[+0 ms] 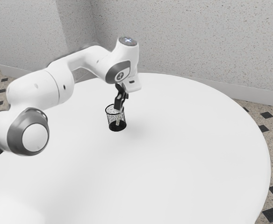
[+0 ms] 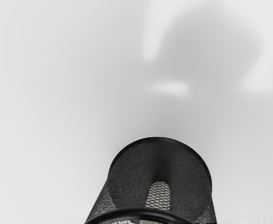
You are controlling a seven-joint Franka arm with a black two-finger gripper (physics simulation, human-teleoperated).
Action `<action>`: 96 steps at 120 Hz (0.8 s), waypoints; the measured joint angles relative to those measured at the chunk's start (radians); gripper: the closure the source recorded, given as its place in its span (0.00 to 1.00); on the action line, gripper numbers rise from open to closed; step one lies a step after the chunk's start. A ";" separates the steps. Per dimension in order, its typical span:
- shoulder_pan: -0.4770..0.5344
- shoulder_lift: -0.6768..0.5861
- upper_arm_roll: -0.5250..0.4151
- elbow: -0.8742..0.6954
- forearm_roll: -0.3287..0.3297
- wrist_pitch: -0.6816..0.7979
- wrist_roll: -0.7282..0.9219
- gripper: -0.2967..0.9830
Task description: Take the marker out of the pen holder and place it to the left of the pen holder.
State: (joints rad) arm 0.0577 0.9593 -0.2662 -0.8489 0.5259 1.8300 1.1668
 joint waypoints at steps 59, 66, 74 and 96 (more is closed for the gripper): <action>0.021 -0.069 -0.002 -0.011 -0.007 -0.037 0.054 0.79; 0.021 -0.132 -0.005 -0.013 -0.008 -0.074 0.051 0.81; 0.020 -0.202 -0.005 -0.015 -0.008 -0.126 0.043 0.82; 0.069 -0.261 0.085 -0.013 0.005 -0.318 -0.010 0.84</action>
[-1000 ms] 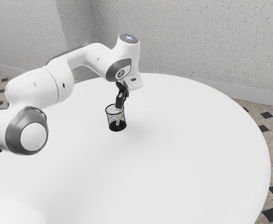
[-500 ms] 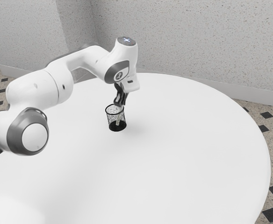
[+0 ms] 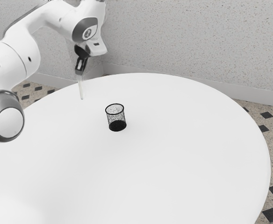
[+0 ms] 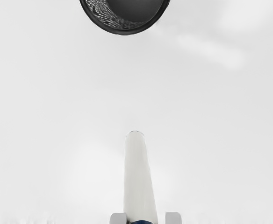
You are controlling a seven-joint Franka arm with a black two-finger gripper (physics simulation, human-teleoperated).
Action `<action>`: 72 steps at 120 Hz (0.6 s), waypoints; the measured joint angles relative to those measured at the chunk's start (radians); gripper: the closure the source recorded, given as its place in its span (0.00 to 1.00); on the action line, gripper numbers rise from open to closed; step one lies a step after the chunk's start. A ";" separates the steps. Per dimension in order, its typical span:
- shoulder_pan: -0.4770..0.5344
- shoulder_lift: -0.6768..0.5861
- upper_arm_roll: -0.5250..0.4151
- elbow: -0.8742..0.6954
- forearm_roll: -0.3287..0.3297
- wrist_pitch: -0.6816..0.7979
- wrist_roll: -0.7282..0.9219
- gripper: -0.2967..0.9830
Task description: Take the marker out of the pen holder and place it to the left of the pen holder.
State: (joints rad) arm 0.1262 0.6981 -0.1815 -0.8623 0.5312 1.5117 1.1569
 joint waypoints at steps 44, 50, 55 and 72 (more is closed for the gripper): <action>0.065 0.159 0.116 0.011 -0.016 -0.265 -0.209 0.85; 0.067 0.179 0.114 0.013 -0.034 -0.278 -0.245 0.85; 0.068 0.194 0.113 0.015 -0.051 -0.280 -0.274 0.85; 0.071 0.223 0.112 0.015 -0.103 -0.253 -0.358 0.85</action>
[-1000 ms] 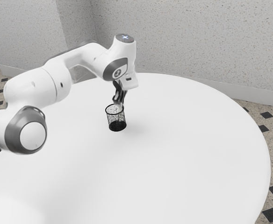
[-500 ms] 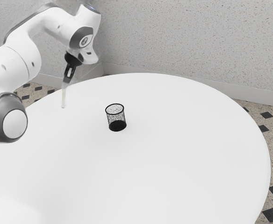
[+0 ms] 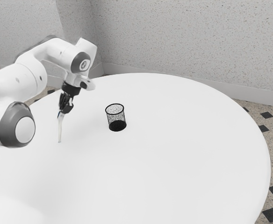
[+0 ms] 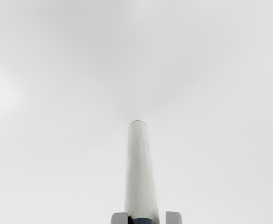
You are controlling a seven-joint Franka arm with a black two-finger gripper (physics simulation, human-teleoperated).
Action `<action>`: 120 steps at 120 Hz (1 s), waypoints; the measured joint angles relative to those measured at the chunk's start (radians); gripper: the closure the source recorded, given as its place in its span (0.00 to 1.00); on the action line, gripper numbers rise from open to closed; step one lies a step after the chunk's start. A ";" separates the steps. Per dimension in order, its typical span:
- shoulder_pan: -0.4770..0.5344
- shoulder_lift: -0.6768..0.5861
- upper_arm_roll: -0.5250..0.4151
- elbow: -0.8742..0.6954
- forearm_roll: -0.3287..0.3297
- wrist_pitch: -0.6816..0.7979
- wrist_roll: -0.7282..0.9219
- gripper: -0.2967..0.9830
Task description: Take the marker out of the pen holder and place it to the left of the pen holder.
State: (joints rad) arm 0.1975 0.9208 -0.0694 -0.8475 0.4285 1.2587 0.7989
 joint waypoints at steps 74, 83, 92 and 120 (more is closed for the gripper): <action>0.009 -0.081 -0.014 -0.066 -0.146 0.251 -0.208 0.36; 0.008 -0.306 -0.013 -0.245 -0.185 0.257 -0.235 0.32; 0.002 -0.590 -0.009 -0.474 -0.235 0.261 -0.265 0.29; -0.085 -0.857 0.022 -0.640 -0.330 0.254 -0.354 0.25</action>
State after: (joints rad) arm 0.1129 0.0637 -0.0474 -1.4873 0.0980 1.5126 0.4449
